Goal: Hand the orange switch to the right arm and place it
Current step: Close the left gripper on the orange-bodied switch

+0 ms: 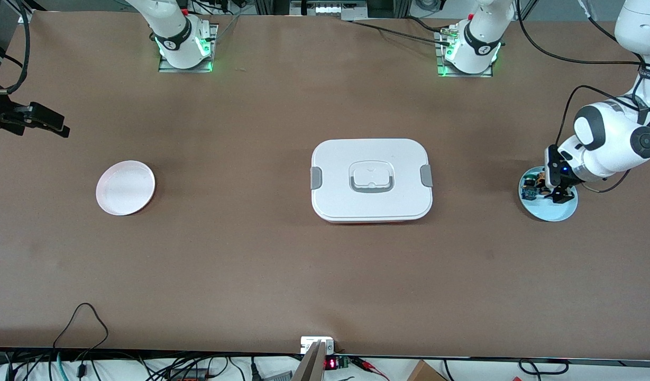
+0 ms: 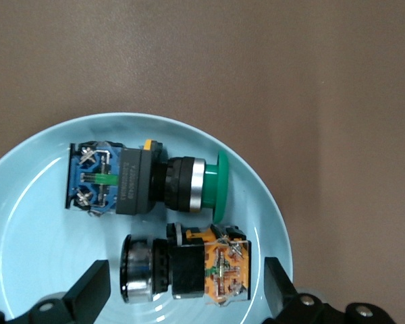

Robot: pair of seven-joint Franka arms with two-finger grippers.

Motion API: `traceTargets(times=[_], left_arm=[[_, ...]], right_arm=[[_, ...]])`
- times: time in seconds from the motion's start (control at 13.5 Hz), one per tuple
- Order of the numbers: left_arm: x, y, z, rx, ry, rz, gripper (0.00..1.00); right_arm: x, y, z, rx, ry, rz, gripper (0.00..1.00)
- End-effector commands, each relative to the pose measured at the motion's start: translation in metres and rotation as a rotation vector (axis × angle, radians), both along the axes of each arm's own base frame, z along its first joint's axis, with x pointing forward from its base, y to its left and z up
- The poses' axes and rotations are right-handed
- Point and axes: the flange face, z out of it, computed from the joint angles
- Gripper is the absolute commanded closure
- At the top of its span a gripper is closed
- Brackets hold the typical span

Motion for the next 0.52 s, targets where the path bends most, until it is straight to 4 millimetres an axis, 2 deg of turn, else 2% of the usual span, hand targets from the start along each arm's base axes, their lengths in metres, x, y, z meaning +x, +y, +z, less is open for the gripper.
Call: traceTargets(times=[0.0, 0.22, 0.44], left_arm=[[-0.0005, 0.0007, 0.0003, 0.0, -0.011, -0.005, 0.0], [-0.0004, -0.0002, -0.0004, -0.001, -0.01, -0.006, 0.04], [-0.0005, -0.0012, -0.0014, -0.002, -0.007, -0.011, 0.15]], right_arm=[[-0.0043, -0.0022, 0.0054, -0.009, -0.002, 0.003, 0.0], [-0.0044, -0.0039, 0.0054, -0.009, -0.002, 0.003, 0.0], [-0.0046, -0.0038, 0.0071, -0.008, -0.007, 0.003, 0.0]])
